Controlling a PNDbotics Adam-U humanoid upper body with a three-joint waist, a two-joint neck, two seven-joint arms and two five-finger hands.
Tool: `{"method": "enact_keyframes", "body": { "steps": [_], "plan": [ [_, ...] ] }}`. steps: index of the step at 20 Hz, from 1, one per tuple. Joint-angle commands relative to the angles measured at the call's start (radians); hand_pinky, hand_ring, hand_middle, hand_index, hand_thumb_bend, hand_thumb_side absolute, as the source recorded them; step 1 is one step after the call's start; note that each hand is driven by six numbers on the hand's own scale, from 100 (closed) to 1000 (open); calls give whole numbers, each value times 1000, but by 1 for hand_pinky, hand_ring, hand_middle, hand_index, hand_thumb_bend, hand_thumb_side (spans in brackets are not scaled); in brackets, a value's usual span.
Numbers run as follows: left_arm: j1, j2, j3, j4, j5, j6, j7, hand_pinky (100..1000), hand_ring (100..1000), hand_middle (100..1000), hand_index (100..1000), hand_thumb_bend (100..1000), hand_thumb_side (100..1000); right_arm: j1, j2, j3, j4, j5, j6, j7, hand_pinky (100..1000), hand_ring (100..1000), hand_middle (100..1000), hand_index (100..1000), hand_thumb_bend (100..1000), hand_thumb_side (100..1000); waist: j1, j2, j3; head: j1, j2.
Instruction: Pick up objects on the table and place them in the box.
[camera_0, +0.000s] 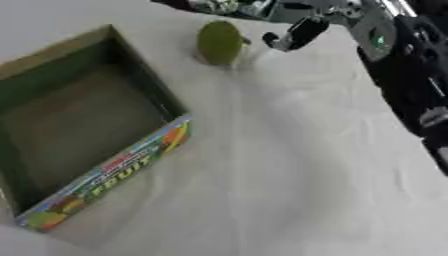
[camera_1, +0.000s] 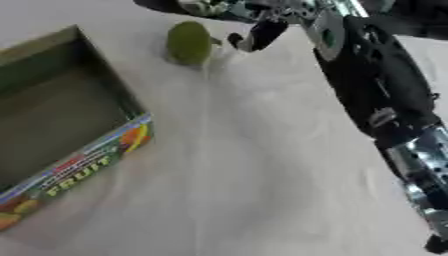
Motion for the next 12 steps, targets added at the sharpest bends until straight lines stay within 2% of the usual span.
{"method": "enact_keyframes", "body": {
  "steps": [1, 12],
  "plan": [
    [-13, 16, 6, -17, 1, 0, -6, 582, 660, 628, 738, 100, 566, -31, 8, -5, 24, 24, 2, -13, 939, 923, 955, 1000, 102, 264, 8, -19, 2, -4, -2],
    [-21, 9, 6, -17, 6, 0, -15, 581, 661, 630, 737, 100, 566, -54, 74, -52, 118, 108, 46, -95, 939, 924, 943, 1000, 100, 227, 6, -4, 11, -15, -20]
  ]
}}
